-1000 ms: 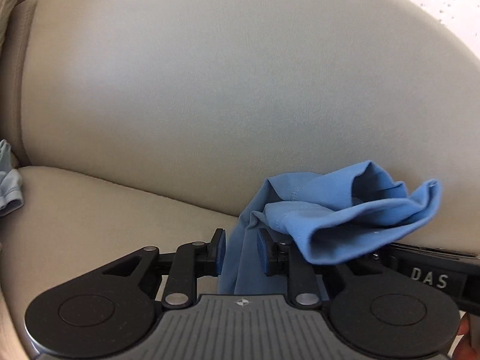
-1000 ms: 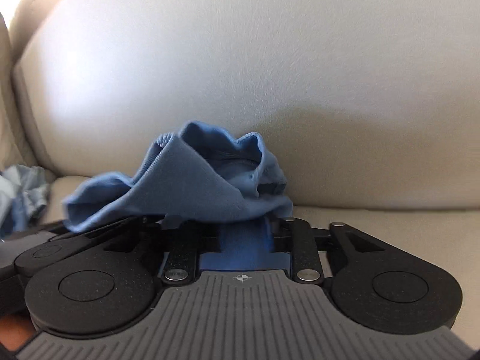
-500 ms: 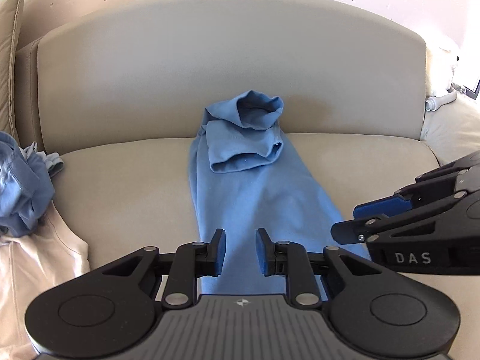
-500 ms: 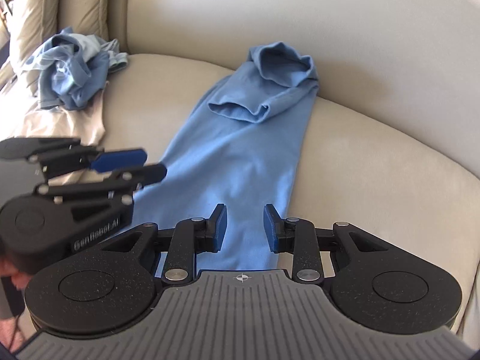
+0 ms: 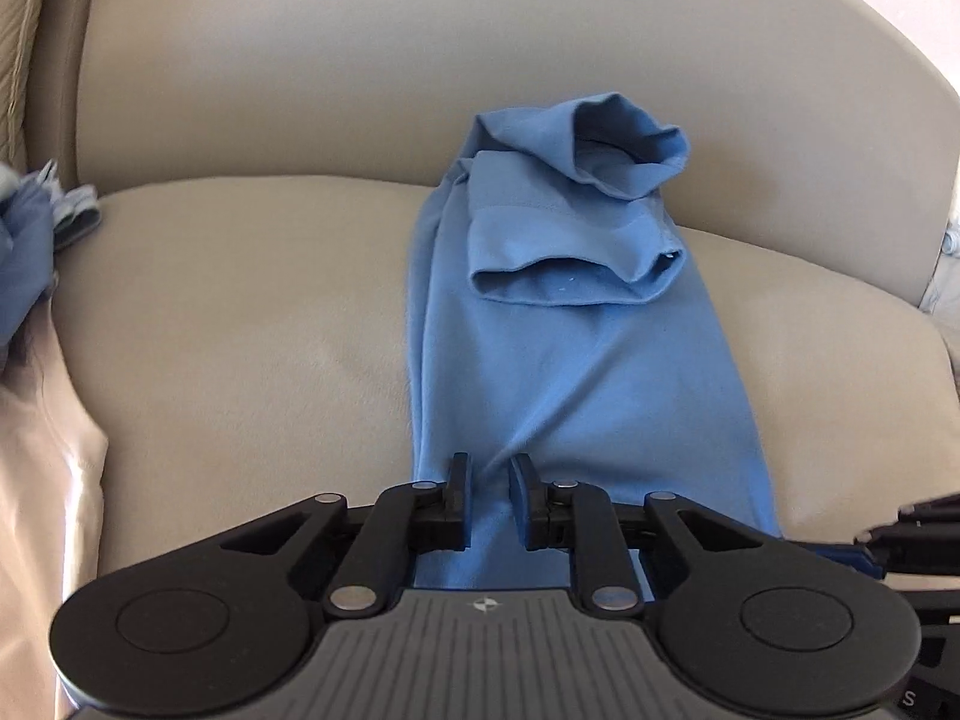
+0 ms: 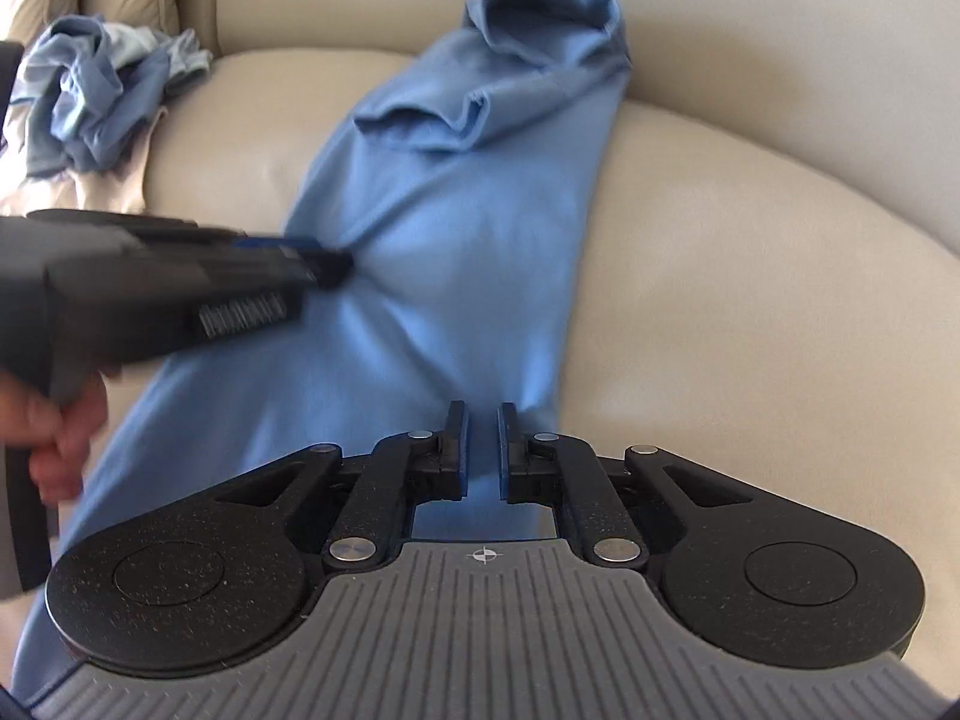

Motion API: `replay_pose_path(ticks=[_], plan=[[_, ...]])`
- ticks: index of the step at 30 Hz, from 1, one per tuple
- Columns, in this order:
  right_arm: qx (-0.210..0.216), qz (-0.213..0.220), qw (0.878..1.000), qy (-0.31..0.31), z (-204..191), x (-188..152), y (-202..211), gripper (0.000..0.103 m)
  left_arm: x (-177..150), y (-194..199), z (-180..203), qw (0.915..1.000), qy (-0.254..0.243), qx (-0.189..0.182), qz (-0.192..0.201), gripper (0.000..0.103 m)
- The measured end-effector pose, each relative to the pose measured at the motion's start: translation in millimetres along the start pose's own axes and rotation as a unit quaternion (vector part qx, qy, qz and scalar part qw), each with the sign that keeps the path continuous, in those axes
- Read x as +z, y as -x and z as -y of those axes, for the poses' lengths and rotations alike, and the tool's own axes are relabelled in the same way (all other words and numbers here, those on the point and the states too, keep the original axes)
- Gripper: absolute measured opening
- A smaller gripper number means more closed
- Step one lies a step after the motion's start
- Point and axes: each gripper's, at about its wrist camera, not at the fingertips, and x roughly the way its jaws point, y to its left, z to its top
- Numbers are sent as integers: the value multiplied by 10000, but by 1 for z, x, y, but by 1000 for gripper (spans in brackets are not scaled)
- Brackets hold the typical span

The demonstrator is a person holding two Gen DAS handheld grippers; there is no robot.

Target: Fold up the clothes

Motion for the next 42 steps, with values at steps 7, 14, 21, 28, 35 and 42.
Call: replay_pose_path(ticks=[7, 14, 21, 28, 35, 42], plan=[[-256, -325, 9991, 126, 8, -44, 60, 13, -16, 61, 15, 9925, -949, 548, -549, 20], [314, -244, 9992, -13, -24, -93, 145, 21, -92, 173, 33, 9893, -1159, 74, -888, 22], [1003, -498, 9914, -674, -55, -184, 177, 47, -193, 223, 28, 9865, -1036, -463, -1185, 22], [1318, -675, 9627, -2264, -46, -245, 167, 58, -223, 241, 26, 9914, -343, -956, -831, 19], [1767, -694, 9584, -2132, -49, -256, 155, 67, -230, 228, 46, 9903, -884, -450, -973, 18], [2031, -351, 9694, -1335, -67, -258, 151, 65, -224, 235, 35, 9929, -565, -681, -796, 17]])
